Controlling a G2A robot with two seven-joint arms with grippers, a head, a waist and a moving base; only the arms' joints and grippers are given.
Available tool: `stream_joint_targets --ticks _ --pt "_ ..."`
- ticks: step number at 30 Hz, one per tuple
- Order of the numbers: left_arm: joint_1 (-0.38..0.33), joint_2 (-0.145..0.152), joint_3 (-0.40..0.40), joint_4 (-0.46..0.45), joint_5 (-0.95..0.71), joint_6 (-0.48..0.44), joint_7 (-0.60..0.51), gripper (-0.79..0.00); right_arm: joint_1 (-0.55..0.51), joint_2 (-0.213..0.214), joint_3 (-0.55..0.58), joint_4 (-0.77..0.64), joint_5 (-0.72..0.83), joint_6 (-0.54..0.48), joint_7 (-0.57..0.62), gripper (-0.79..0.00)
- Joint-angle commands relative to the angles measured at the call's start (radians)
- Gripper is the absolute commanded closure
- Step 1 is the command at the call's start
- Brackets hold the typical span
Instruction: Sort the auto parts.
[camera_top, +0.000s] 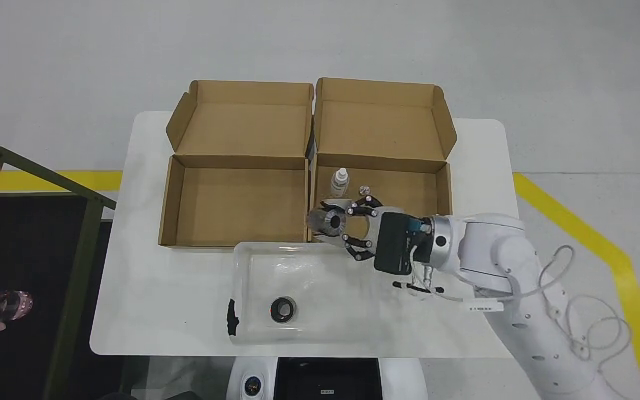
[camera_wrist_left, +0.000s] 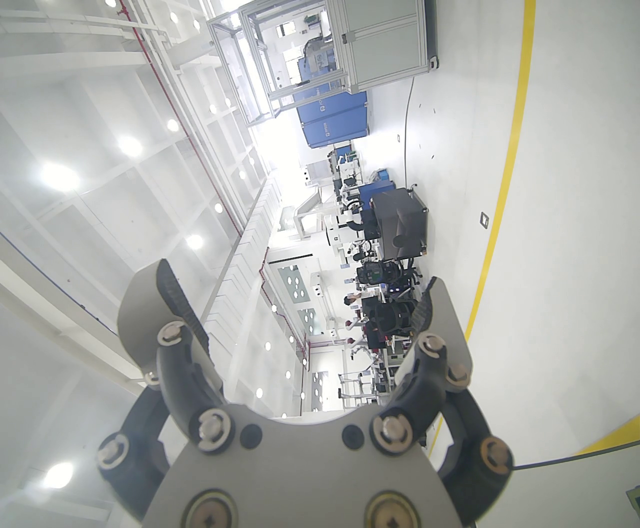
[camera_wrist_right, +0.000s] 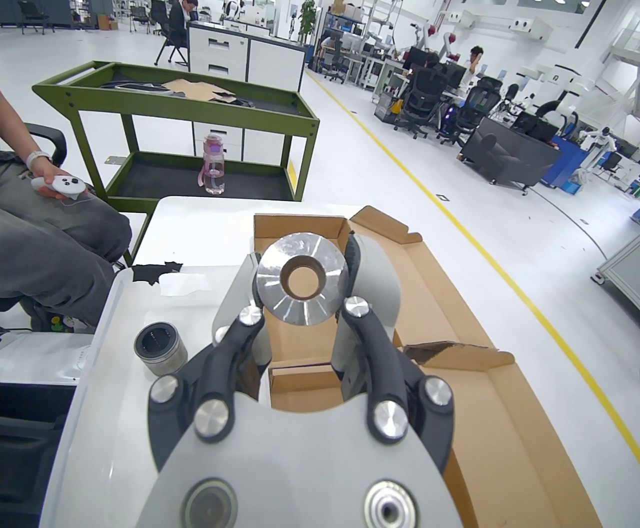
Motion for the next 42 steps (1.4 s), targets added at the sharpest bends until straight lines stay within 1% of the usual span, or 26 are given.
stream_joint_targets --ticks 1,13,19,21,30,42 --pt "0.000 0.000 0.000 0.000 0.000 0.000 0.000 -0.785 -0.004 0.001 0.008 0.001 0.008 0.002 -0.009 0.000" --pt "0.000 0.000 0.000 0.000 0.000 0.000 0.000 -0.785 0.008 0.001 0.010 0.039 0.033 0.015 -0.045 0.000" --pt "0.000 0.000 0.000 0.000 0.000 0.000 0.000 -0.785 0.058 -0.006 -0.037 0.065 -0.035 0.040 -0.009 0.000" --pt "0.000 0.000 0.000 0.000 0.000 0.000 0.000 -0.785 0.083 -0.009 -0.062 0.079 -0.061 0.047 0.026 0.000" --pt "0.000 0.000 0.000 0.000 0.000 0.000 0.000 -0.785 0.225 -0.042 -0.202 0.194 -0.030 0.085 0.136 0.000" --pt "0.000 0.000 0.000 0.000 0.000 0.000 0.000 -0.785 0.413 -0.102 -0.371 0.379 -0.031 0.129 0.222 0.000"
